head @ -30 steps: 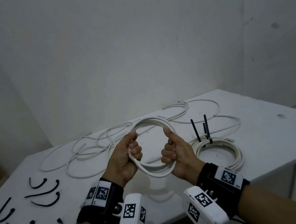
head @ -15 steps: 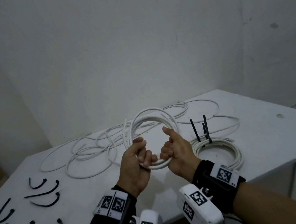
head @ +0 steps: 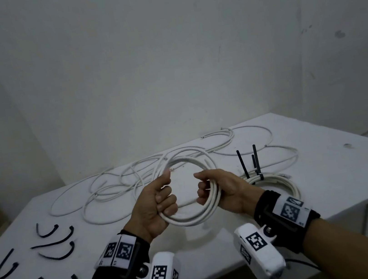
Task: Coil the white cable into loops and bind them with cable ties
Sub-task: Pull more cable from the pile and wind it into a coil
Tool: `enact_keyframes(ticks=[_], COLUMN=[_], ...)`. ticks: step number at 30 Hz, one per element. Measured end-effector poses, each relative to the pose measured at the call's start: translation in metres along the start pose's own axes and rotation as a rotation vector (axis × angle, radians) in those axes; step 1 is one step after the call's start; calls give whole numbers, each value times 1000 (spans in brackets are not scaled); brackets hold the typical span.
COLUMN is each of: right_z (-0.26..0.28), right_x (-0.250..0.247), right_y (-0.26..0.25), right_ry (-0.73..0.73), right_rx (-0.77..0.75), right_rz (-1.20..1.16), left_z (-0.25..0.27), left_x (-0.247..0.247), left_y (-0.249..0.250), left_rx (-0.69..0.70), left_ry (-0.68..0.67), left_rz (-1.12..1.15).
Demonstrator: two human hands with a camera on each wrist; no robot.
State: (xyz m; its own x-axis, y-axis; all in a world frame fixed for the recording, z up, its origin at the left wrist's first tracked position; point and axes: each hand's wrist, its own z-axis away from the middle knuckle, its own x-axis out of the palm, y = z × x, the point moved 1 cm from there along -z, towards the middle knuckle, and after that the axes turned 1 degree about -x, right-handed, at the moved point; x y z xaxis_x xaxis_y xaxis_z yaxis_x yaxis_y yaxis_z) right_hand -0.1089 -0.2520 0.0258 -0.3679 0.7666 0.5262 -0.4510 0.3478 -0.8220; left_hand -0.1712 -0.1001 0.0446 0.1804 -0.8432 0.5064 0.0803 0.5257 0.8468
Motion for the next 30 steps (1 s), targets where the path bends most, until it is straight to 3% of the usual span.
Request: enact_keyframes(ticks=[7, 11, 21, 30], right_z=[-2, -6, -9, -13], right_x=[4, 5, 5, -5], right_y=[-8, -7, 5, -3], right_ry=[53, 37, 285, 366], right_rx=[31, 55, -25, -80], right_rz=[328, 145, -184, -402], left_z=[-2, -4, -2, 9], left_x=[-4, -5, -3, -12], left_y=[3, 7, 11, -24], left_rx=[-71, -102, -21, 63], left_ry=[78, 84, -34, 232], left_rz=[-230, -226, -92, -96])
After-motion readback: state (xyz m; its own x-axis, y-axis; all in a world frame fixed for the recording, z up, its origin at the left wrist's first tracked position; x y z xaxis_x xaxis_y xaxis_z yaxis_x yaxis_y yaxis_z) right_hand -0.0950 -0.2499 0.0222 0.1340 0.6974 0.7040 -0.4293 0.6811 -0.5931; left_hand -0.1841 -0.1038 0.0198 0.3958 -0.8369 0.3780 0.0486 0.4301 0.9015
